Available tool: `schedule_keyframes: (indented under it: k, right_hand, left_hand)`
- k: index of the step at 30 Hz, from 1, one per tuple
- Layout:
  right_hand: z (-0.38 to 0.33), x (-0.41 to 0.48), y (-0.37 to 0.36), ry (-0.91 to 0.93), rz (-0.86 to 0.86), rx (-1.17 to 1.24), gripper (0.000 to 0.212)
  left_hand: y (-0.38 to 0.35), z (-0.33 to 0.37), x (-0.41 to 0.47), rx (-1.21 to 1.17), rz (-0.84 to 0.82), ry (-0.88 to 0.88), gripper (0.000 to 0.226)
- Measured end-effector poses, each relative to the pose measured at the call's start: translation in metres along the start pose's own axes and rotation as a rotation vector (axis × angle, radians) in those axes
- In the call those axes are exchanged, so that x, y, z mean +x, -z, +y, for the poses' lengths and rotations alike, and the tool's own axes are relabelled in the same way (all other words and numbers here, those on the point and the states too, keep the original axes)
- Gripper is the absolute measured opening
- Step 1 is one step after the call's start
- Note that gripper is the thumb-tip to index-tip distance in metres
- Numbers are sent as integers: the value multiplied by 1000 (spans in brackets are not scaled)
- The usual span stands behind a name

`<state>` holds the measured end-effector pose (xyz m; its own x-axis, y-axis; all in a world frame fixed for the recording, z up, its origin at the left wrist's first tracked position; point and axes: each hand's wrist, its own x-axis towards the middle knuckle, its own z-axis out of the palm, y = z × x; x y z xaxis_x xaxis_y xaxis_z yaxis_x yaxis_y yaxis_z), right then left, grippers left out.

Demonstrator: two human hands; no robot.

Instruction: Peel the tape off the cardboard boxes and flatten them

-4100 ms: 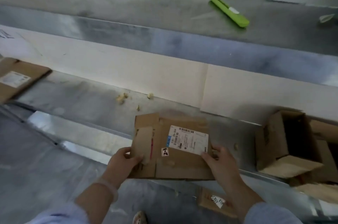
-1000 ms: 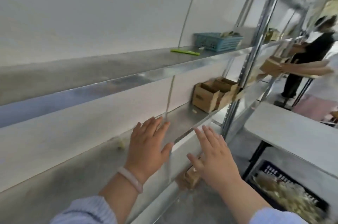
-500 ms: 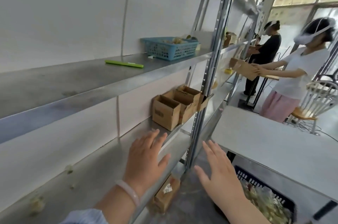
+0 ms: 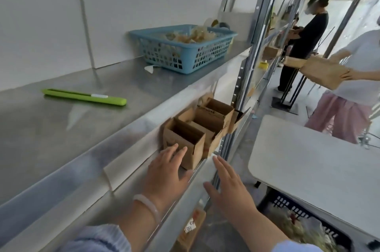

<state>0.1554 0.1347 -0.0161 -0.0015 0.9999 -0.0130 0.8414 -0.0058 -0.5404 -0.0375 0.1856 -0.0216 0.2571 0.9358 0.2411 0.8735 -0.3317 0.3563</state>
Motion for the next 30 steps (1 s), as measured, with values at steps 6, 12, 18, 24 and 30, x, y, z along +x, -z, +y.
schedule_keyframes:
  k: [6,12,18,24,30]
  right_hand:
    - [8,66,7,13,-33,68,65]
    - [23,139,10,191,-42,-178,63]
    - [27,170,9,431,-112,-266,54]
    - [20,159,5,572,-439,96,32]
    - [22,160,-11,499,-641,480,38]
  left_hand:
    - [-21,6,32,-85,-102,82,72]
    - [-36,16,54,-335,-76,365,73]
    - [-50,29,78,-704,75,736,39]
    - [-59,9,69,-878,327,982,69]
    - [-50,12,47,-1068,454,1111,81]
